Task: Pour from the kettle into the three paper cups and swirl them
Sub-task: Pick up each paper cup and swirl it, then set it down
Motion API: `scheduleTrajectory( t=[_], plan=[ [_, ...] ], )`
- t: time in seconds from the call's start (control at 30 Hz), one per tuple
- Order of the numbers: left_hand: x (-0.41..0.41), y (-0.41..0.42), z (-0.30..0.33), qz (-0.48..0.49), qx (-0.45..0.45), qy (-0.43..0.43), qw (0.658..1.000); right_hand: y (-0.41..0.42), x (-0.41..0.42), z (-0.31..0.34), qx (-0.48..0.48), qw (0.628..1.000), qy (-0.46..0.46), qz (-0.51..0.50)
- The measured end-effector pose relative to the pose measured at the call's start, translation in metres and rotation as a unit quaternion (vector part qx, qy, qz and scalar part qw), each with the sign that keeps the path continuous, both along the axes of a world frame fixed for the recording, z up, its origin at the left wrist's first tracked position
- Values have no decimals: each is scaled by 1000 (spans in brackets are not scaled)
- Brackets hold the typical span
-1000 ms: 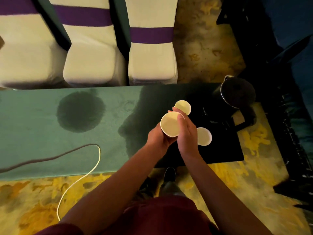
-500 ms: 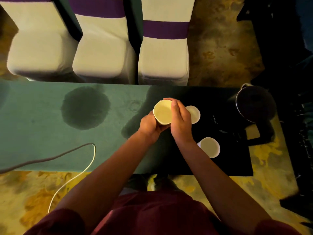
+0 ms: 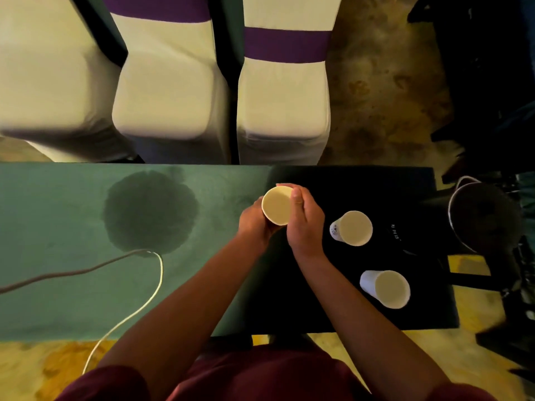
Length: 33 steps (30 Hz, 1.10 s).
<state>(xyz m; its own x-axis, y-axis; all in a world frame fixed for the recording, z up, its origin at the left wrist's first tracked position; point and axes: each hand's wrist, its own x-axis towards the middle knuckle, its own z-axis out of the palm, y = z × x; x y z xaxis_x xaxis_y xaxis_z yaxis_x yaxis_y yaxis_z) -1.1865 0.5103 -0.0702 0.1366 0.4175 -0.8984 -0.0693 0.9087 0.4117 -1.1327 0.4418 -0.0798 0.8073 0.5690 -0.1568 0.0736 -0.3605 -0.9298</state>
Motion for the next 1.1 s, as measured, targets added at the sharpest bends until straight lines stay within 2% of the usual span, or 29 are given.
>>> scheduleTrajectory(
  t=[0.23, 0.47, 0.57, 0.7, 0.87, 1.1],
  plan=[
    [-12, 27, -26, -56, -30, -31, 998, 21, -7, -24, -33, 999, 13, -13],
    [-34, 43, -48, -203, 70, 29, 976, 28, -1, -33, -73, 997, -9, -18],
    [-41, 48, -51, -232, 114, 53, 965, 32, 0, -38, -85, 996, -9, -19],
    [-46, 51, -52, -271, 127, 51, 953, 31, -5, -44, -84, 996, 7, -16],
    [-46, 49, -52, -302, 143, 43, 941, 28, -2, -43, -98, 995, 13, -8],
    [-52, 41, -55, -283, 131, 69, 947, 19, 0, -30, -76, 997, -3, 1]
  ],
)
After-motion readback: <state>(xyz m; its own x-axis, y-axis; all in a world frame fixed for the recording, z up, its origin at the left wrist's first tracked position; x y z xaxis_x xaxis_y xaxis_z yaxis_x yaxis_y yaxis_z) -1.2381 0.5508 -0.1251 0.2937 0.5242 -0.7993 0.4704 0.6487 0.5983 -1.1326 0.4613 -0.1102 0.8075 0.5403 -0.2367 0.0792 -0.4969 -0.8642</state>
